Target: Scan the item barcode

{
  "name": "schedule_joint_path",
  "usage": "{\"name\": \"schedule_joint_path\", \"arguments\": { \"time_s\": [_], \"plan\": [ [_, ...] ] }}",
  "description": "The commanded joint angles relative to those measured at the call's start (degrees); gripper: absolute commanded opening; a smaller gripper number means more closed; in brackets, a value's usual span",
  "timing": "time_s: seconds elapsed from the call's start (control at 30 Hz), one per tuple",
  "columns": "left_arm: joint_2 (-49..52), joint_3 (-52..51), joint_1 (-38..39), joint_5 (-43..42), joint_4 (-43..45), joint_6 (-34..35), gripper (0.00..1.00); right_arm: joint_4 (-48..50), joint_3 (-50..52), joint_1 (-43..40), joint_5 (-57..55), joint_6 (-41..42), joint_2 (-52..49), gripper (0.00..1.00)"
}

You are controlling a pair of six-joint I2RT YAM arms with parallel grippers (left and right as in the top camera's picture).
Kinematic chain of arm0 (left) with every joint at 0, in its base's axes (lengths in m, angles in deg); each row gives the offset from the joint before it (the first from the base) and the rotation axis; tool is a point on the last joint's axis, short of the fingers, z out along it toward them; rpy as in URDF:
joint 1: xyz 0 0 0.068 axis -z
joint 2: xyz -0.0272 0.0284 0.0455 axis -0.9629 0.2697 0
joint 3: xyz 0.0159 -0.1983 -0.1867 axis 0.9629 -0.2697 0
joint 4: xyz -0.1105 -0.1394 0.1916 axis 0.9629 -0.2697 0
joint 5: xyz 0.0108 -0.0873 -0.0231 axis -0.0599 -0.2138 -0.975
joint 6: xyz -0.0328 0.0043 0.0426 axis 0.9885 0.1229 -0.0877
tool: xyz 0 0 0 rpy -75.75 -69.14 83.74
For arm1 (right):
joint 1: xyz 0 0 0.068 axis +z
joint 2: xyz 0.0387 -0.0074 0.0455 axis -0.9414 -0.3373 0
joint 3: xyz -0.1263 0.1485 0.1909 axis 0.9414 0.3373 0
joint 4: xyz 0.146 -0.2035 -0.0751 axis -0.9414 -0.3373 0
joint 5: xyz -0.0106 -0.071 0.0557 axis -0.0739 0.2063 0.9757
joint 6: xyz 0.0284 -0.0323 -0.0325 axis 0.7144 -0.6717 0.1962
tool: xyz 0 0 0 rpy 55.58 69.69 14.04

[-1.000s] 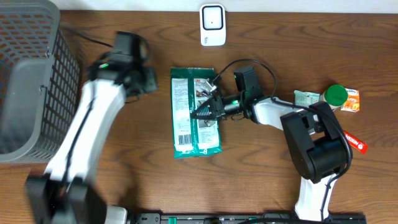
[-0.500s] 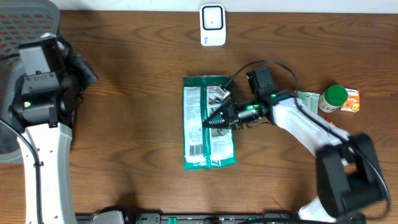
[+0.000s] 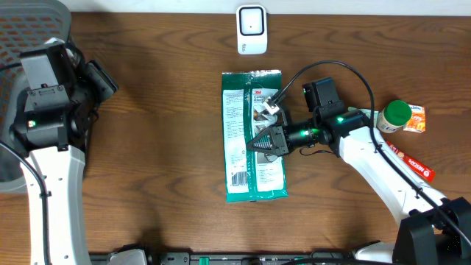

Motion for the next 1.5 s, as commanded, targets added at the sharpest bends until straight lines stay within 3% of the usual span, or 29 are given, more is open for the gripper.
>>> {"name": "schedule_joint_path", "arguments": {
  "time_s": [0.0,0.13,0.6,0.8,1.1,1.3,1.47],
  "plan": [
    [0.20,0.31,-0.31,0.52,-0.15,0.02,0.68,0.00,-0.13,-0.79,0.15,-1.57,0.79,0.01],
    [0.20,0.31,-0.31,0.52,-0.15,0.02,0.82,-0.02,-0.13,-0.72,0.15,-1.57,0.79,0.01],
    [0.20,0.31,-0.31,0.52,-0.15,0.00,0.84,0.15,-0.15,-2.36,2.27,2.32,0.79,0.01],
    [0.20,0.31,-0.31,0.52,-0.15,0.02,0.83,-5.42,-4.52,-2.82,-17.27,3.80,0.81,0.01],
    [0.20,0.31,-0.31,0.52,-0.15,0.02,0.84,-22.29,-28.04,0.46,-49.57,-3.80,0.79,0.01],
    [0.20,0.31,-0.31,0.52,-0.15,0.02,0.84,-20.90,-34.40,8.61,-67.93,-14.25,0.66,0.01],
    [0.20,0.31,-0.31,0.52,-0.15,0.02,0.84,-14.69,-35.47,14.51,-75.76,-22.01,0.22,0.01]
  ]
}}
